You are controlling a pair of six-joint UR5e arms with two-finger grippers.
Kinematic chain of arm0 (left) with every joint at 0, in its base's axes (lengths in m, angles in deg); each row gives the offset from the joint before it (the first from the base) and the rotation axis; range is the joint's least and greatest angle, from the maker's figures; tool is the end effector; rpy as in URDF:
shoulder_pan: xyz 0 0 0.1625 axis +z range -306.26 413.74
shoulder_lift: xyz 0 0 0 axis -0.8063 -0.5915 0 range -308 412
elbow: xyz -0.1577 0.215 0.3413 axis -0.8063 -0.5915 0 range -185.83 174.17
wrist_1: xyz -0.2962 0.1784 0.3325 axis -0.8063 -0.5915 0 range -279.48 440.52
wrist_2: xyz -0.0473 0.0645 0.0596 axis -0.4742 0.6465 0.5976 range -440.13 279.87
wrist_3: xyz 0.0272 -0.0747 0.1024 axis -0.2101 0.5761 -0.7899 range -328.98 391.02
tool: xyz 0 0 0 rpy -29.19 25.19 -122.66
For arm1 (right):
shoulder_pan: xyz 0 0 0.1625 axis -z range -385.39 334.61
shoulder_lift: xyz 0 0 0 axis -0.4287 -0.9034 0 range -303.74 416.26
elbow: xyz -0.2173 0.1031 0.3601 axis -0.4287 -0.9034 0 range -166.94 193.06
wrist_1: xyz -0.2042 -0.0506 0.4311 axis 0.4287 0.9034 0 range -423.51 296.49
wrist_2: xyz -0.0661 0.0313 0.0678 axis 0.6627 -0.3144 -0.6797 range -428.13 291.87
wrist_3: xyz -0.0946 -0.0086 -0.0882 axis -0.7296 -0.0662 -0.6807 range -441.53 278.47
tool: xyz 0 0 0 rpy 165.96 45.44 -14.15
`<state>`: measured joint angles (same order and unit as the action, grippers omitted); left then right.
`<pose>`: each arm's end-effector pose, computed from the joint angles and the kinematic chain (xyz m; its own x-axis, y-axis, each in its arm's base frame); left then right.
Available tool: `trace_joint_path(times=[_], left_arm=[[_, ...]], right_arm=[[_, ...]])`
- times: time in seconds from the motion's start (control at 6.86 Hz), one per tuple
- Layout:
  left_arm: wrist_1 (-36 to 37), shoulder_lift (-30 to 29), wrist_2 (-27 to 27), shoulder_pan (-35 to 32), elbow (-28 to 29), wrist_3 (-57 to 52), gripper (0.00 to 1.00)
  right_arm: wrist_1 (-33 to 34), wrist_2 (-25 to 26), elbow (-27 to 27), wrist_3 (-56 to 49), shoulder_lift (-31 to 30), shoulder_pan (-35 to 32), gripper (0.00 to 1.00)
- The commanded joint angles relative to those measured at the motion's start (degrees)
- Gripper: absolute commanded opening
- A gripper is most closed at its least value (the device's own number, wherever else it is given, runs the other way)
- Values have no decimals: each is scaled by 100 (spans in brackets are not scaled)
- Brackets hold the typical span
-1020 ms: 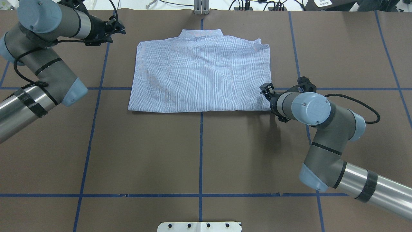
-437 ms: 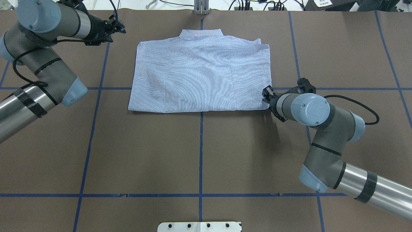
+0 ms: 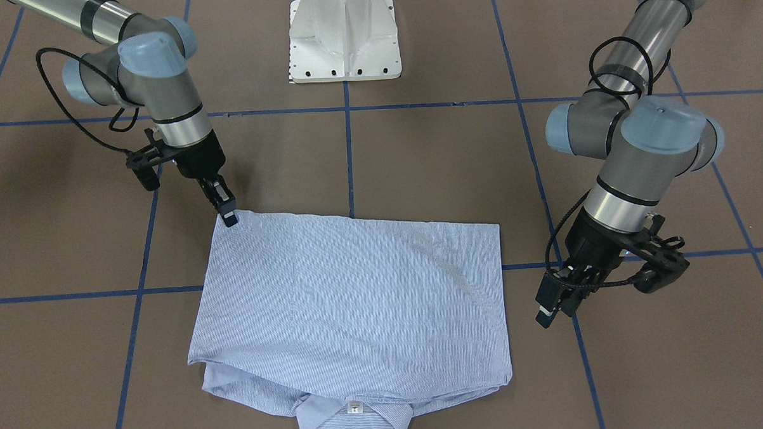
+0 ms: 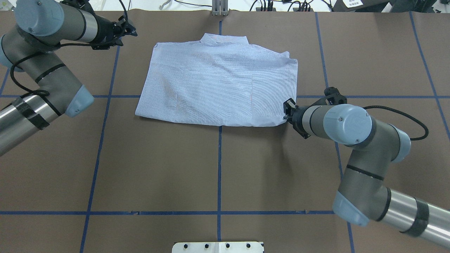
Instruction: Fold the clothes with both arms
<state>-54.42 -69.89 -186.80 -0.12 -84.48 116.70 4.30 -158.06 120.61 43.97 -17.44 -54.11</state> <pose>0.4029 -0.7145 0.3292 0.2908 -0.2757 -0.9162 0.5996 0.7988 -0.0501 -0.5212 -0.4378 0.3110 0.1191 0.7276 0.6756 -0.6763 0.5577 -0.4813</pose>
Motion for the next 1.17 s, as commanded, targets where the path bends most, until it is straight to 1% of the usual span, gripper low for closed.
trace_joint_path(times=[0.0, 0.15, 0.29, 0.44, 0.58, 0.73, 0.87, 1.02], left_arm=[[12, 532, -318, 59, -788, 288, 66], [3, 544, -459, 112, -897, 517, 66], [3, 605, -478, 234, -1011, 606, 66], [12, 753, -574, 453, -1282, 911, 67], [38, 1059, -575, 803, -1711, 1341, 68], [169, 1445, -558, 1129, -2263, 1728, 69], [466, 1710, -453, 1541, -2686, 2149, 72], [695, 1808, 70, 2058, -2873, 2449, 73]], right_arm=[[1911, -77, 1648, 9, -101, 1178, 0], [2781, -634, 2211, 1, -188, 1663, 0], [3190, -1318, 2522, 1, -407, 1938, 0], [3194, -1717, 2586, 9, -566, 2376, 0], [3203, -1677, 2586, 9, -602, 2693, 99], [3194, -1686, 2639, 1, -585, 2514, 100], [3177, -1746, 2822, -17, -498, 1746, 100], [3177, -1677, 2728, -87, -140, 1051, 100]])
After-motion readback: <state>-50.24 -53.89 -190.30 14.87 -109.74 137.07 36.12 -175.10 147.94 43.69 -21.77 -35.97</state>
